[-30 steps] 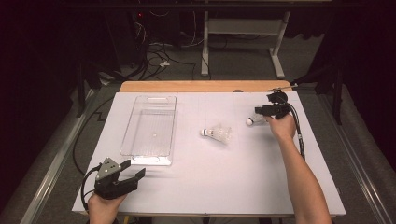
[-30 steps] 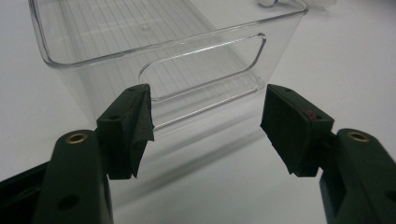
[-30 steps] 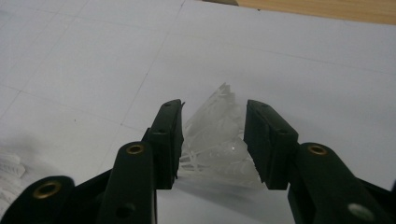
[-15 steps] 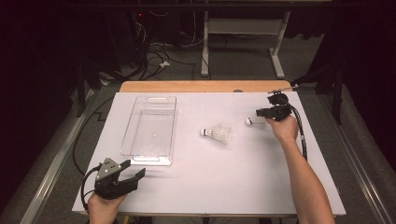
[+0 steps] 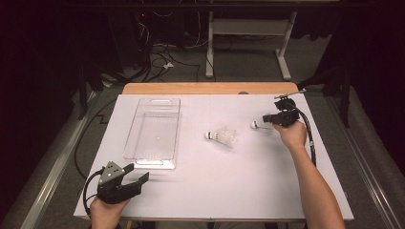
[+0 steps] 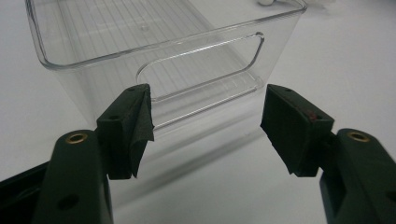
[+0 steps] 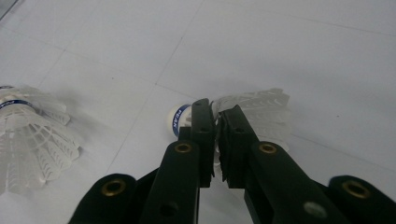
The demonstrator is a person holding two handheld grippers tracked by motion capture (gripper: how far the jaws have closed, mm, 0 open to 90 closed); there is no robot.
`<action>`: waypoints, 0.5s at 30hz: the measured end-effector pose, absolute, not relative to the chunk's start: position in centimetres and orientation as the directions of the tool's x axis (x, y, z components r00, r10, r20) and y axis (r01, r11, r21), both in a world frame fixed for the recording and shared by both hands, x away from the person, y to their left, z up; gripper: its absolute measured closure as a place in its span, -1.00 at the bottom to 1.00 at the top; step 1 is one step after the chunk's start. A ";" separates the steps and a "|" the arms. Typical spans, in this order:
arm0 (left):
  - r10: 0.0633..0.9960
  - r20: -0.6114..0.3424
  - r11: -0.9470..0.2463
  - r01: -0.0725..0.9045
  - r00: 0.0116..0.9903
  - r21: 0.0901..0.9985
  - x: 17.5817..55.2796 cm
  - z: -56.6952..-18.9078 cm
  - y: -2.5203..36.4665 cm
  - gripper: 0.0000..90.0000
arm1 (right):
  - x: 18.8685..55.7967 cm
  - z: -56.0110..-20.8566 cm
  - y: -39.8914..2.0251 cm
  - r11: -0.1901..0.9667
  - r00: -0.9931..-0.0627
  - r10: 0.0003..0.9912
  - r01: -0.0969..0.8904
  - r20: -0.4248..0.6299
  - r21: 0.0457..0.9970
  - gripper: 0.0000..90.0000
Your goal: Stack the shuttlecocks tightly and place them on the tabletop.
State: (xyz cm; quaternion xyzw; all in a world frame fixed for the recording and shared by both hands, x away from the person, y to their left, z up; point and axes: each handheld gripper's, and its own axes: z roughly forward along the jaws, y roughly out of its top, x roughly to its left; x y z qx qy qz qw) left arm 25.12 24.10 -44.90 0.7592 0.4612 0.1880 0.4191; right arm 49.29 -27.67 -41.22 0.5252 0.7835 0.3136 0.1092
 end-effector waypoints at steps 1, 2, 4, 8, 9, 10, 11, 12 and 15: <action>0.858 -0.101 -0.223 0.543 0.504 0.810 25.1 -44.9 24.1 -0.23 | 49.3 -41.2 -27.7 0.252 -0.425 0.891 0.755 0.158 0.606 0.91; 0.858 -0.101 -0.224 0.543 0.504 0.809 25.1 -44.9 24.1 -0.23 | 49.2 -41.3 -27.7 0.253 -0.427 0.890 0.753 0.158 0.607 0.92; 0.858 -0.100 -0.224 0.543 0.504 0.809 25.1 -44.9 24.1 -0.23 | 49.2 -41.2 -27.6 0.256 -0.428 0.890 0.754 0.157 0.605 0.93; 0.858 -0.100 -0.223 0.542 0.503 0.810 25.1 -44.9 24.1 -0.23 | 49.0 -41.2 -27.6 0.261 -0.436 0.886 0.753 0.160 0.604 0.96; 0.858 -0.100 -0.224 0.542 0.503 0.810 25.1 -44.9 24.1 -0.23 | 48.8 -41.2 -27.6 0.263 -0.440 0.883 0.752 0.163 0.605 0.96; 0.858 -0.100 -0.224 0.542 0.503 0.810 25.1 -44.9 24.1 -0.23 | 48.8 -41.2 -27.6 0.263 -0.440 0.883 0.752 0.163 0.605 0.96; 0.858 -0.099 -0.225 0.542 0.504 0.810 25.1 -44.9 24.1 -0.23 | 48.7 -41.2 -27.5 0.259 -0.440 0.882 0.753 0.170 0.605 0.97; 0.858 -0.099 -0.225 0.542 0.504 0.809 25.1 -44.9 24.1 -0.23 | 48.7 -41.2 -27.5 0.259 -0.440 0.882 0.753 0.170 0.605 0.97; 0.858 -0.099 -0.225 0.543 0.503 0.809 25.1 -44.9 24.1 -0.23 | 48.6 -41.2 -27.5 0.260 -0.447 0.876 0.751 0.179 0.607 0.98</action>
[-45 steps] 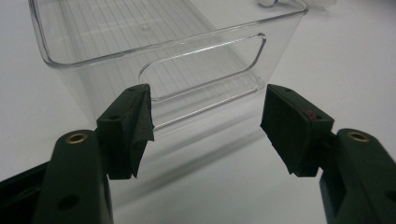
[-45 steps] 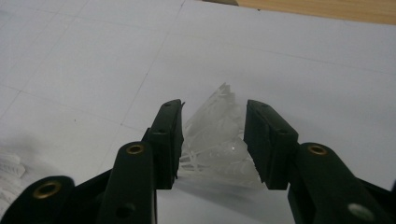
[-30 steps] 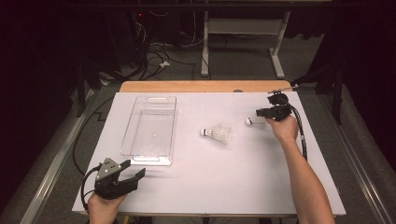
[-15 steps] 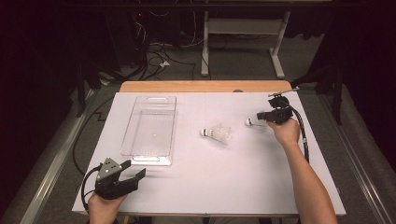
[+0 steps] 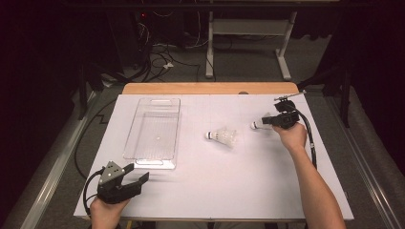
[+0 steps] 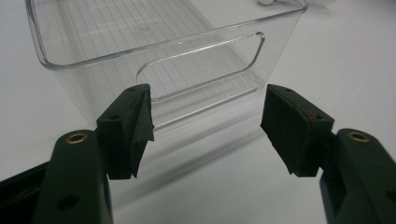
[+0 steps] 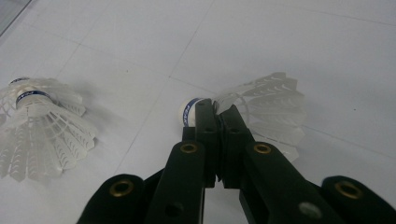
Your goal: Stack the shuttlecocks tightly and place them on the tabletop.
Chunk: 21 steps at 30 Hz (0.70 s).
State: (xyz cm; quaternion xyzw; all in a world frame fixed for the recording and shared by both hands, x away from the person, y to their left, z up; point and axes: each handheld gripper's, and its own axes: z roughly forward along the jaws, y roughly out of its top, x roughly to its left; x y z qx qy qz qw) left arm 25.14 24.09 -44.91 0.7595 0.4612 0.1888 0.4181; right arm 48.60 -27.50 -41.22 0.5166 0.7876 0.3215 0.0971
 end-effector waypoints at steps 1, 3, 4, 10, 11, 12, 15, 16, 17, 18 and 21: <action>0.858 -0.099 -0.226 0.544 0.504 0.808 25.1 -44.9 24.1 -0.23 | 48.6 -41.2 -27.5 0.260 -0.448 0.875 0.751 0.180 0.607 0.98; 0.858 -0.098 -0.226 0.543 0.503 0.809 25.1 -44.9 24.1 -0.23 | 48.5 -41.2 -27.4 0.264 -0.452 0.874 0.749 0.179 0.607 0.99; 0.859 -0.099 -0.225 0.543 0.503 0.809 25.1 -44.9 24.1 -0.23 | 48.5 -41.1 -27.4 0.263 -0.452 0.874 0.751 0.181 0.606 0.99; 0.858 -0.099 -0.226 0.544 0.504 0.808 25.2 -44.9 24.1 -0.23 | 48.5 -41.1 -27.2 0.264 -0.456 0.871 0.747 0.182 0.609 0.99; 0.858 -0.099 -0.226 0.544 0.504 0.808 25.2 -44.9 24.1 -0.23 | 48.5 -41.1 -27.2 0.266 -0.458 0.870 0.747 0.181 0.610 0.99; 0.858 -0.100 -0.225 0.544 0.504 0.808 25.2 -44.9 24.1 -0.23 | 48.5 -41.1 -27.2 0.265 -0.458 0.870 0.746 0.182 0.611 0.99; 0.858 -0.100 -0.226 0.544 0.504 0.808 25.2 -44.9 24.1 -0.23 | 48.4 -41.0 -27.2 0.267 -0.463 0.868 0.742 0.182 0.615 1.00; 0.858 -0.100 -0.225 0.544 0.504 0.808 25.2 -44.9 24.1 -0.23 | 48.4 -41.0 -27.2 0.266 -0.463 0.867 0.741 0.183 0.616 1.00; 0.858 -0.101 -0.225 0.544 0.504 0.808 25.2 -44.9 24.1 -0.23 | 48.4 -41.0 -27.2 0.265 -0.463 0.867 0.741 0.184 0.617 1.00; 0.858 -0.101 -0.225 0.544 0.504 0.808 25.2 -44.9 24.1 -0.23 | 48.4 -41.0 -27.2 0.265 -0.463 0.867 0.741 0.184 0.617 1.00; 0.858 -0.101 -0.225 0.544 0.504 0.808 25.2 -44.9 24.1 -0.23 | 48.4 -40.9 -27.2 0.258 -0.460 0.869 0.739 0.185 0.622 1.00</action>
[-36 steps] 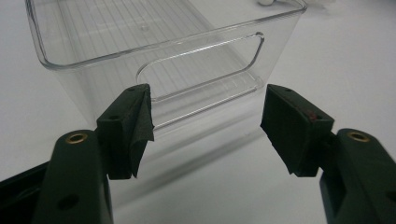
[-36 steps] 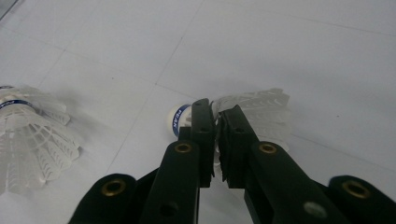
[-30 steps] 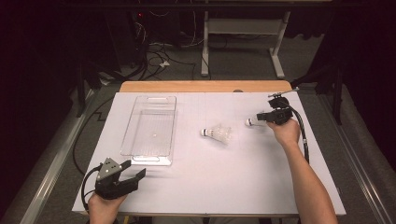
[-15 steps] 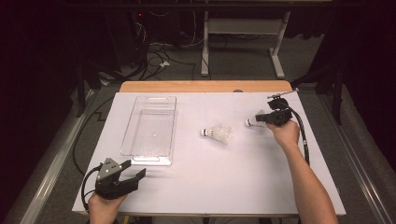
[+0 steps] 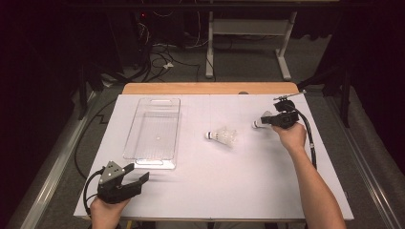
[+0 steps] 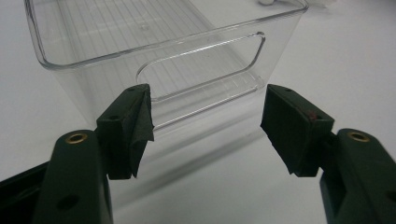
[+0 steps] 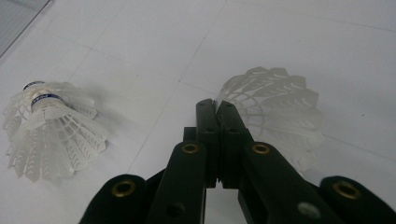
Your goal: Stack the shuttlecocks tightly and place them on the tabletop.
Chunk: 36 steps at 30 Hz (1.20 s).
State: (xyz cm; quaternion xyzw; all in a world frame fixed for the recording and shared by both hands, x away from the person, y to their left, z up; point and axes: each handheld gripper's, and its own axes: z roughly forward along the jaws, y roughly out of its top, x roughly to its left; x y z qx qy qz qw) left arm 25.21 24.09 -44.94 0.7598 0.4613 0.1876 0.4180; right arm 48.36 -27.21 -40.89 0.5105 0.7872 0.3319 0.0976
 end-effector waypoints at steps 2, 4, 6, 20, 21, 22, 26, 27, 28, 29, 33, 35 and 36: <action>0.858 -0.100 -0.225 0.544 0.504 0.808 25.2 -44.9 24.1 -0.23 | 48.3 -40.8 -27.2 0.259 -0.459 0.869 0.739 0.184 0.622 1.00; 0.858 -0.100 -0.225 0.544 0.504 0.809 25.2 -44.9 24.1 -0.23 | 48.2 -40.8 -27.2 0.263 -0.465 0.866 0.734 0.182 0.626 1.00; 0.858 -0.100 -0.224 0.543 0.503 0.810 25.2 -44.9 24.1 -0.23 | 48.1 -40.7 -27.2 0.264 -0.468 0.865 0.732 0.183 0.628 1.00; 0.859 -0.101 -0.223 0.543 0.502 0.809 25.2 -44.9 24.1 -0.23 | 47.4 -40.5 -27.1 0.273 -0.488 0.854 0.718 0.184 0.640 1.00; 0.859 -0.101 -0.221 0.543 0.501 0.810 25.2 -44.9 24.1 -0.23 | 47.4 -40.5 -27.1 0.274 -0.489 0.853 0.717 0.183 0.641 1.00; 0.860 -0.103 -0.220 0.543 0.500 0.810 25.2 -44.9 24.1 -0.23 | 47.3 -40.5 -27.1 0.270 -0.487 0.853 0.719 0.186 0.640 1.00; 0.860 -0.102 -0.220 0.543 0.501 0.810 25.2 -44.9 24.1 -0.23 | 46.9 -40.3 -27.2 0.276 -0.495 0.850 0.709 0.180 0.649 1.00; 0.860 -0.101 -0.221 0.543 0.501 0.810 25.2 -44.9 24.1 -0.23 | 46.9 -40.3 -27.2 0.276 -0.495 0.850 0.709 0.180 0.649 1.00; 0.860 -0.101 -0.221 0.543 0.501 0.810 25.2 -44.9 24.1 -0.23 | 46.8 -40.2 -27.3 0.276 -0.498 0.848 0.706 0.180 0.652 1.00; 0.860 -0.102 -0.220 0.543 0.500 0.811 25.2 -44.9 24.1 -0.23 | 46.5 -40.2 -27.3 0.278 -0.502 0.846 0.702 0.179 0.656 1.00; 0.860 -0.100 -0.221 0.542 0.500 0.811 25.1 -44.9 24.1 -0.23 | 46.2 -40.2 -27.4 0.280 -0.506 0.843 0.699 0.179 0.659 1.00; 0.860 -0.100 -0.221 0.542 0.500 0.811 25.1 -44.9 24.1 -0.23 | 46.0 -40.1 -27.4 0.280 -0.512 0.840 0.693 0.180 0.664 1.00; 0.860 -0.100 -0.221 0.542 0.500 0.811 25.1 -44.9 24.1 -0.23 | 45.9 -40.0 -27.4 0.279 -0.513 0.839 0.691 0.181 0.667 1.00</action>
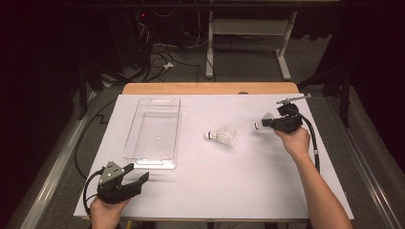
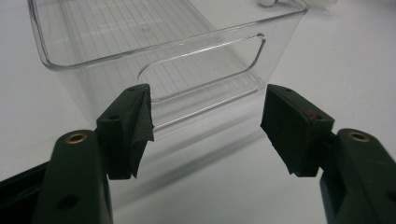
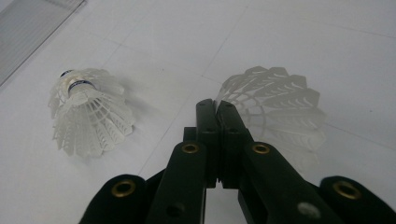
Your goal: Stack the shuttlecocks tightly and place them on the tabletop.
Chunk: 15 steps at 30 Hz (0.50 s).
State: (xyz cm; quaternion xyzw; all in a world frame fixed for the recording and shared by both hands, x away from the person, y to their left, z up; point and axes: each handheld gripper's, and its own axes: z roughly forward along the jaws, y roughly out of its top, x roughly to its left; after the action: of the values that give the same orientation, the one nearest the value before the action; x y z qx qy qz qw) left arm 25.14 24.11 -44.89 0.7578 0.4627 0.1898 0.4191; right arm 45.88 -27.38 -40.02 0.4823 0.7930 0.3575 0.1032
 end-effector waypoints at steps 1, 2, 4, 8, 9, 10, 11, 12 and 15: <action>0.861 -0.101 -0.220 0.543 0.499 0.811 25.1 -44.9 24.1 -0.23 | 45.6 -39.9 -27.3 0.286 -0.521 0.836 0.681 0.172 0.674 1.00; 0.861 -0.101 -0.220 0.543 0.499 0.811 25.1 -44.9 24.1 -0.23 | 45.6 -39.9 -27.3 0.286 -0.521 0.836 0.681 0.172 0.674 1.00; 0.861 -0.100 -0.220 0.543 0.499 0.811 25.1 -44.9 24.1 -0.23 | 45.4 -39.8 -27.3 0.285 -0.526 0.832 0.675 0.174 0.680 1.00; 0.862 -0.103 -0.216 0.545 0.496 0.810 25.2 -44.9 24.2 -0.24 | 44.8 -39.7 -27.1 0.293 -0.541 0.823 0.667 0.174 0.685 1.00; 0.863 -0.105 -0.213 0.545 0.494 0.811 25.2 -44.9 24.2 -0.24 | 44.7 -39.7 -27.1 0.297 -0.546 0.820 0.662 0.172 0.688 1.00; 0.863 -0.105 -0.213 0.545 0.494 0.811 25.2 -44.9 24.2 -0.24 | 44.7 -39.7 -27.1 0.297 -0.546 0.820 0.662 0.172 0.688 1.00; 0.863 -0.104 -0.213 0.544 0.494 0.811 25.2 -44.9 24.2 -0.24 | 44.6 -39.7 -27.1 0.294 -0.546 0.819 0.662 0.176 0.689 1.00; 0.863 -0.104 -0.214 0.544 0.494 0.811 25.2 -44.9 24.2 -0.24 | 44.3 -39.7 -27.0 0.294 -0.551 0.815 0.660 0.179 0.692 1.00; 0.863 -0.105 -0.213 0.544 0.494 0.812 25.1 -44.9 24.2 -0.24 | 44.1 -39.6 -27.0 0.294 -0.554 0.813 0.657 0.181 0.694 1.00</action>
State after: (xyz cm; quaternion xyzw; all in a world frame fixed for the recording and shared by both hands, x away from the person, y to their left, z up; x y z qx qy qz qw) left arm 25.14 24.25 -44.90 0.7553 0.4657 0.1897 0.4202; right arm 44.06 -27.00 -39.62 0.4609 0.7976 0.3752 0.1036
